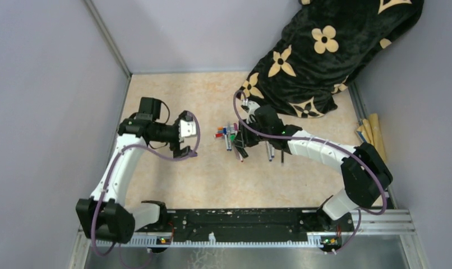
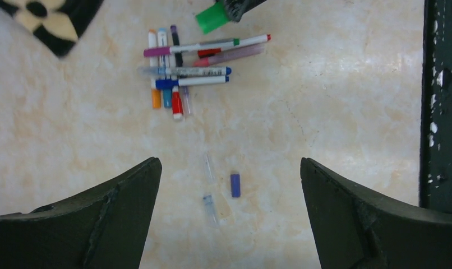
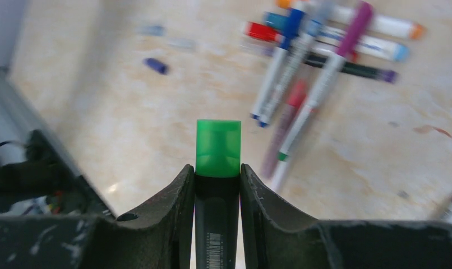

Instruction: Open the pen caps

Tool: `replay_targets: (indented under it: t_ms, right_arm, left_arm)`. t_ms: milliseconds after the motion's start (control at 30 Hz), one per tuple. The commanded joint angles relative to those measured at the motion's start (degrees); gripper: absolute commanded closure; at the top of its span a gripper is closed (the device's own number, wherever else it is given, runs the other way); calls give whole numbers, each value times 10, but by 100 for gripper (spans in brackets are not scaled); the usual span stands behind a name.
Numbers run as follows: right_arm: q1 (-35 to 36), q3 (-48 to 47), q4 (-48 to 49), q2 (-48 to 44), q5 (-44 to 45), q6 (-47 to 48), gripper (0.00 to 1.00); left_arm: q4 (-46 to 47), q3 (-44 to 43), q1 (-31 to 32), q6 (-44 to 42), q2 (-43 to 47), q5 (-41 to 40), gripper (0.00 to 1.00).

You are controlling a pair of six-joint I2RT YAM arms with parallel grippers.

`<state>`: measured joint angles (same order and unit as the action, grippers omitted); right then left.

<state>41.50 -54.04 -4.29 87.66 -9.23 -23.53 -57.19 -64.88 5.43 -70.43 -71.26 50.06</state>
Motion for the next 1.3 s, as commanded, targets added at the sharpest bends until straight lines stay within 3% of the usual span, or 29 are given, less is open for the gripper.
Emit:
replay_targets:
  t_ms: [0, 200, 467, 700, 833, 900, 933, 1067, 1267]
  right_arm:
    - [2, -85, 5, 5, -217, -8, 100]
    - [27, -138, 39, 42, -337, -49, 100]
    - [58, -190, 33, 82, -376, -60, 100]
    - [59, -192, 84, 94, -379, -97, 100]
    - [60, -190, 108, 100, -379, -114, 100]
    - [62, -191, 109, 101, -376, -115, 100]
    - [62, -188, 107, 101, -375, -115, 98]
    - [62, -170, 81, 87, -364, -95, 66]
    - [62, -123, 62, 59, -363, -84, 62]
  left_arm:
    - [36, 52, 70, -161, 73, -20, 1]
    - [126, 114, 131, -261, 141, -83, 4]
    - [164, 144, 170, -292, 170, -97, 15]
    - [135, 154, 195, -290, 167, -129, 45]
    - [148, 155, 198, -273, 163, -141, 53]
    - [152, 152, 199, -266, 157, -148, 61]
    - [157, 150, 198, -260, 155, -153, 68]
    - [175, 151, 199, -238, 150, -176, 95]
    - [204, 169, 199, -209, 175, -176, 100]
